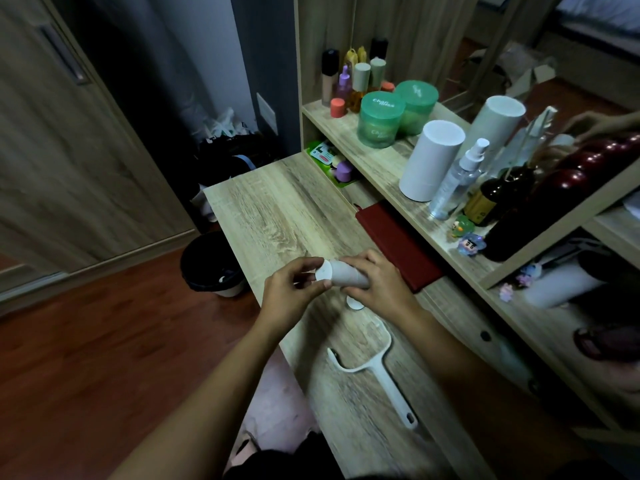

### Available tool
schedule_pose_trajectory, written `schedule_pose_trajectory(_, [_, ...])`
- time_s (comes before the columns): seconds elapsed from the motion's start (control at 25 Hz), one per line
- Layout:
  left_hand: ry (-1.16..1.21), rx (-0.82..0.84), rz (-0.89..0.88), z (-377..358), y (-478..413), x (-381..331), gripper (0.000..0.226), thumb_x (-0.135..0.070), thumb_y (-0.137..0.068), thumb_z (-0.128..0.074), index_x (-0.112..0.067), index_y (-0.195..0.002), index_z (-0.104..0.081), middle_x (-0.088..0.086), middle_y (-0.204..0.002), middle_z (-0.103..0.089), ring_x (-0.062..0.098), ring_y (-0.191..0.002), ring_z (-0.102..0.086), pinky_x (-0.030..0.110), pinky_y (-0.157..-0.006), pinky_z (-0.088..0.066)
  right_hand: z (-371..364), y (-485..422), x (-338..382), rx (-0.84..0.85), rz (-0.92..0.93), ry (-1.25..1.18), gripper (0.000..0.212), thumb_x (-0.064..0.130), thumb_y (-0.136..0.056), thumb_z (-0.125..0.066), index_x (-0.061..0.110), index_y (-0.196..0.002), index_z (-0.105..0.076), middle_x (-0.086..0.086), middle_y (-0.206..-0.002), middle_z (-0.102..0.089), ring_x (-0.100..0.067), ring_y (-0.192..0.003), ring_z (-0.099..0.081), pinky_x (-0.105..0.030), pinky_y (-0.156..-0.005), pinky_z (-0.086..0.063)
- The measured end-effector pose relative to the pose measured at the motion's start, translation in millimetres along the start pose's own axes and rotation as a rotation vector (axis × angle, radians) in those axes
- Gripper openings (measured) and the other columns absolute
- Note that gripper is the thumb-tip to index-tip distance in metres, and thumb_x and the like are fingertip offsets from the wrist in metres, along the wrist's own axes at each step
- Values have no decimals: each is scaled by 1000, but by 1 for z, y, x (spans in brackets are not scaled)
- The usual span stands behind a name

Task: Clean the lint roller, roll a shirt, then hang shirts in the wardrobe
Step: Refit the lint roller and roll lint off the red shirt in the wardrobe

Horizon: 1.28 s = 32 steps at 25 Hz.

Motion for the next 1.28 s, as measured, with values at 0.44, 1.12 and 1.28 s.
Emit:
schedule_pose_trajectory(0.44, [-187,-29,-121,10,9,-14,32,-22,-76,-75,-18,-107,-67,-14,-97,-67,-4,-86,-62,8,-78,-47,-3,-6,18,75,36,30,55,28,-78,-72,19,-129,-54,10,-100,-41,-13,-96,-53,-38,-86,-48])
schedule_pose_trajectory(1.12, [-52,-309,-25,62,5,-9,21,-16,-77,-74,-21,-96,-66,-13,-88,-69,-1,-76,-64,12,-69,-50,-70,-9,-52,423,-189,454,47,23,-85,-64,18,-130,-53,-12,-131,-51,-30,-117,-51,-33,-92,-43])
schedule_pose_trajectory(1.28, [229,-277,124,68,-5,8,13,-8,-83,-67,-15,-94,-67,-6,-77,-68,1,-68,-63,14,-67,-52,-22,-15,-26,-43,-254,-201,41,13,-78,-72,14,-117,-63,-10,-111,-63,-22,-98,-62,-22,-81,-50])
Point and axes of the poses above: each hand's wrist, its own y-axis away from the middle knuckle, its own z-axis out of the back of the hand, x = y × z, the point moved 7 cm from there along -y, towards the middle knuckle
